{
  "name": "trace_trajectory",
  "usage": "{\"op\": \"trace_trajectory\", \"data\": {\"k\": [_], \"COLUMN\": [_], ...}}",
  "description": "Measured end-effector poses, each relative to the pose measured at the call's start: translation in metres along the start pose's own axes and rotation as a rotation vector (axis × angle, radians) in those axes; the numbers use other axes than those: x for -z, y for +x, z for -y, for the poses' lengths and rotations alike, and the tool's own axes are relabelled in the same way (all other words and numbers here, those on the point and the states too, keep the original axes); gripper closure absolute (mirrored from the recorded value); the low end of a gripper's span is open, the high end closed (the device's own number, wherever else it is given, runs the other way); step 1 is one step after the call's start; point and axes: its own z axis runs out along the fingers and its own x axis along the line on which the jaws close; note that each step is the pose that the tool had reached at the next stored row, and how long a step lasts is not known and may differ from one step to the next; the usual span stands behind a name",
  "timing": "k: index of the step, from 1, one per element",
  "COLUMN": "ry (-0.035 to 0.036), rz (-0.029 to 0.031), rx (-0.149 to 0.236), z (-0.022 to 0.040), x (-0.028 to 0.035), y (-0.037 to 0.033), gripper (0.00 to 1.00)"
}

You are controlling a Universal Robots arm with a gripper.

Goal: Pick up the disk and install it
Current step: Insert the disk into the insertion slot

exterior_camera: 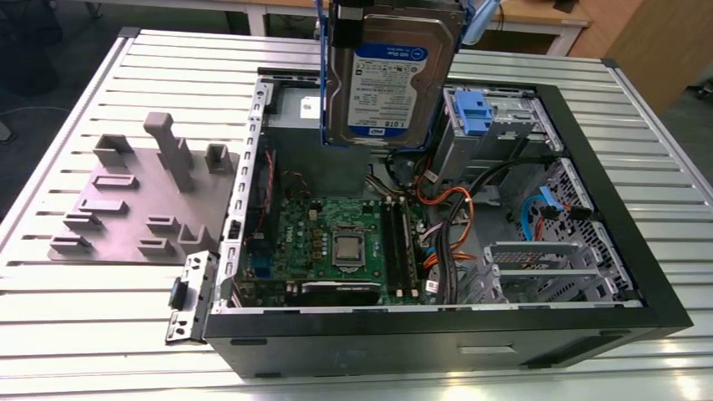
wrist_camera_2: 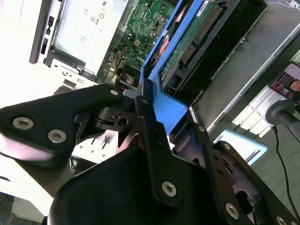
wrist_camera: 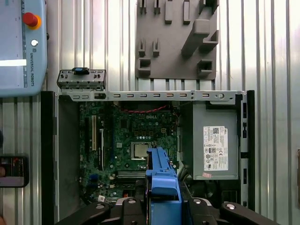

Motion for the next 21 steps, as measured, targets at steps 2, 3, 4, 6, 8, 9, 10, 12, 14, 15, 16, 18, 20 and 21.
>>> {"op": "trace_trajectory", "data": {"k": [2,3,4,6,8,9,10,12,14,15,16,18,20,21], "ry": [0.0,0.0,0.0,0.0,0.0,0.0,0.0,-0.0001,0.0,0.0,0.0001,-0.0001,0.0,0.0], "rz": [-0.0001,0.0,-0.0001,-0.0001,-0.0001,-0.0001,0.0,-0.0001,0.0,0.0,0.0002,-0.0002,0.0,0.0], "rx": [0.0,0.0,0.0,0.0,0.0,0.0,0.0,0.0,0.0,0.0,0.0,0.0,0.0,0.0], "z": [0.0,0.0,0.0,0.0001,0.0003,0.0004,0.0004,0.0007,0.0008,0.0009,0.0016,0.0053,0.0104,0.0142], "x": [0.0,0.0,0.0,0.0,-0.0003,-0.0005,-0.0007,-0.0012,-0.0018,-0.0023,-0.0029,-0.0036,-0.0046,-0.0051], "y": [0.0001,0.0004,0.0008,0.0037,0.0087,0.012,0.0155,0.0226,0.0281,0.0294,0.03,0.0302,0.0303,0.0303], "gripper": [0.64,0.64,0.64,0.64,0.64,0.64,0.64,0.64,0.64,0.64,0.64,0.64,0.64,0.64]}}
